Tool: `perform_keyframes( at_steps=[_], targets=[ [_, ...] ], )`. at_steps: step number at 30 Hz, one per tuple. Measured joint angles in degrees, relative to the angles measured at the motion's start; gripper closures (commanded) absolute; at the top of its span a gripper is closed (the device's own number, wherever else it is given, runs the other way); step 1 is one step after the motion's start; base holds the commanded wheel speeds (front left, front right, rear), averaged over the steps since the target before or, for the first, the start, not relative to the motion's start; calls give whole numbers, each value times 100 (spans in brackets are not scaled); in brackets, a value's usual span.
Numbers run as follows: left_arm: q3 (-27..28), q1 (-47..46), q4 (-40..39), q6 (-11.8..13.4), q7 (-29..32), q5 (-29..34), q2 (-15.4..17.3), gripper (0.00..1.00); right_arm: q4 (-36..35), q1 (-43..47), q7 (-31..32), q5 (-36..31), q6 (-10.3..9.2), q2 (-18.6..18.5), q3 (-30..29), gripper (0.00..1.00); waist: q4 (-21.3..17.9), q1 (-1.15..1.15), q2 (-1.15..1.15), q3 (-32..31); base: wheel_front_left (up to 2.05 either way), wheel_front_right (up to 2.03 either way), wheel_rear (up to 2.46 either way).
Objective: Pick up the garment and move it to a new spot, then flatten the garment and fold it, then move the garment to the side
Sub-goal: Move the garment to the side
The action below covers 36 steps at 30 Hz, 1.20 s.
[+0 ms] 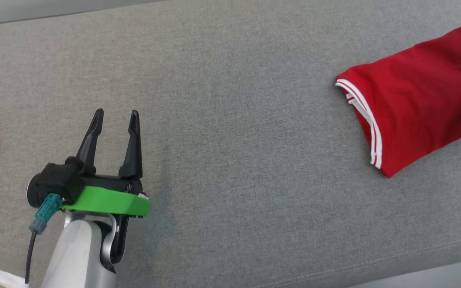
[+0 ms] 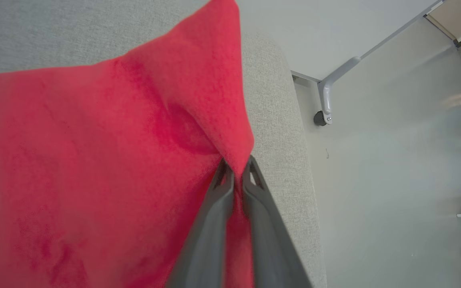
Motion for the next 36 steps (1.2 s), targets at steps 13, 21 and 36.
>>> perform_keyframes(
  at_steps=[13,21,36],
  targets=[
    [-199,-255,-420,0,0,-26,285,0,722,-271,-797,-999,1,-314,-932,100,-146,0,0,903,0,0,0],
    [-165,-262,-472,1,-1,-2,352,0,927,-279,-1198,-1640,1,-23,-1633,0,-9,0,0,1023,0,0,0],
    [149,202,-10,0,-1,10,199,0,-234,524,-2775,-1155,0,1594,-1905,0,393,0,0,284,0,0,0]
  ],
)
